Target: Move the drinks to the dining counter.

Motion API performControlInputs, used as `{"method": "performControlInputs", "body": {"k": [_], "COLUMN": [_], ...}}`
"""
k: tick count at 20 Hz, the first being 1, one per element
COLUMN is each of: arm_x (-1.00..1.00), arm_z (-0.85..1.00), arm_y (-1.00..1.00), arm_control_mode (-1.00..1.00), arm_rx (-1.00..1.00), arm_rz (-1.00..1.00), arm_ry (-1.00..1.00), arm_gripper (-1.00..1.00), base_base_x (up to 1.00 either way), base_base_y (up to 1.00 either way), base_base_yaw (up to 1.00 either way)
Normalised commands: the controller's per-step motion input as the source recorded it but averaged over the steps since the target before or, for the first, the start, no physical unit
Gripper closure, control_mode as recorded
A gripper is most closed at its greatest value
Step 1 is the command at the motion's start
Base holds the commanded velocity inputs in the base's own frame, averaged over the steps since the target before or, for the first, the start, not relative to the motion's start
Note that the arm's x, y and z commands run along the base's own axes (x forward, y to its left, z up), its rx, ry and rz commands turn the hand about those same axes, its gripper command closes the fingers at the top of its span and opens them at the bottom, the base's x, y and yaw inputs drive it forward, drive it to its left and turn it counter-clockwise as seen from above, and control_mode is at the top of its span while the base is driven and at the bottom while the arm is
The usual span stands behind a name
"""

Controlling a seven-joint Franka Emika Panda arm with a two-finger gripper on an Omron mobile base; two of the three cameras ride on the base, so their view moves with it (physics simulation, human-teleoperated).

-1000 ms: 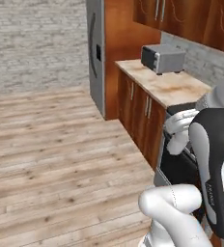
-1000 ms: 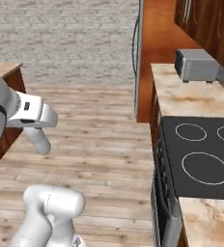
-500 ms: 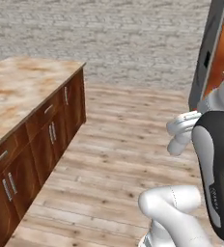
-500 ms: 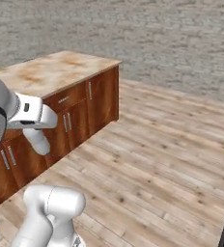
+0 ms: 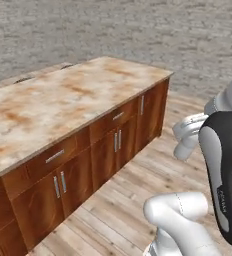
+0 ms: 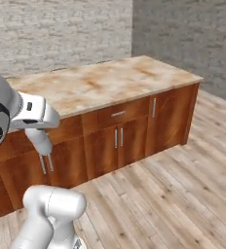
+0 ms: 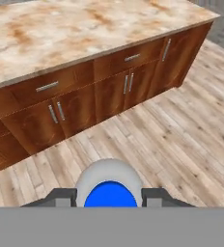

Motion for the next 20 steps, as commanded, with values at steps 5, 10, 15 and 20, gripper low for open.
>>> {"method": "performControlInputs", "body": {"k": [5,10,15,20], "arm_x": [0.00,0.00,0.00,0.00], "arm_z": [0.00,0.00,0.00,0.00], "arm_y": [0.00,0.00,0.00,0.00], "arm_control_mode": [1.00,1.00,1.00,1.00], "arm_rx": [0.00,0.00,0.00,0.00], "arm_rz": [0.00,0.00,0.00,0.00], "arm_ry": [0.00,0.00,0.00,0.00], "arm_gripper": [1.00,1.00,1.00,1.00], "base_base_x": [0.68,1.00,1.00,1.00], "base_base_y": [0.08,0.30,0.31,0.22], "base_base_yaw": [0.82,0.48,0.14,0.09]}}
